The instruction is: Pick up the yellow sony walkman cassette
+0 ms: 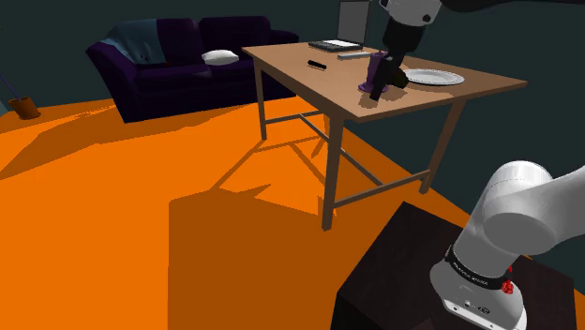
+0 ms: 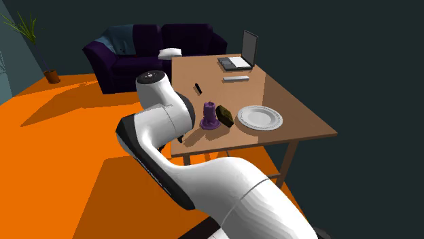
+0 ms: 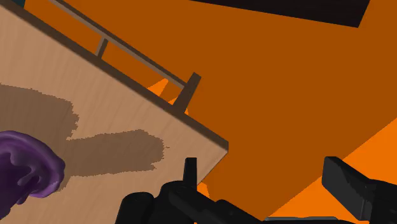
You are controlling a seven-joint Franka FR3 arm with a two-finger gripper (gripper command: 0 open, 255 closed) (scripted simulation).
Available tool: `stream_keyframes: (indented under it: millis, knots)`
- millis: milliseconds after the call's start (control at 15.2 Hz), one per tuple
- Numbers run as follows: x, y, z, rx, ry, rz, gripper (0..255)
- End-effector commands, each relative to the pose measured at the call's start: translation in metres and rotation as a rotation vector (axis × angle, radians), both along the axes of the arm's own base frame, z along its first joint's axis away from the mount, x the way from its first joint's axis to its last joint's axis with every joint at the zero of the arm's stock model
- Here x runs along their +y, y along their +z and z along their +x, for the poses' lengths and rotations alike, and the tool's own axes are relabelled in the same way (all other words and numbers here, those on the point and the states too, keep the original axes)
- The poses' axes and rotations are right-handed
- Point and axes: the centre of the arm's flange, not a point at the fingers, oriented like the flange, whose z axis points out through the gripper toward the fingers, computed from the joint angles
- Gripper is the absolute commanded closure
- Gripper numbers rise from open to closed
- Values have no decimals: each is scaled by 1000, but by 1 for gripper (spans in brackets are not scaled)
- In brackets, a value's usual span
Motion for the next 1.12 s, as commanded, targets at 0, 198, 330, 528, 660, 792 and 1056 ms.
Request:
stream_keyframes:
  millis: [0, 198, 330, 528, 660, 792, 1056]
  knots:
    - [0, 0, 0, 0, 0, 0, 0]
    - [-21, -8, 23, 8, -65, -70, 0]
    - [-36, -13, 37, 14, -108, -116, 0]
    - [-60, -20, 57, 22, -173, -186, 0]
    - [-77, -23, 70, 28, -216, -232, 0]
    - [-94, -25, 82, 33, -259, -279, 0]
    - [-131, -28, 103, 44, -346, -372, 0]
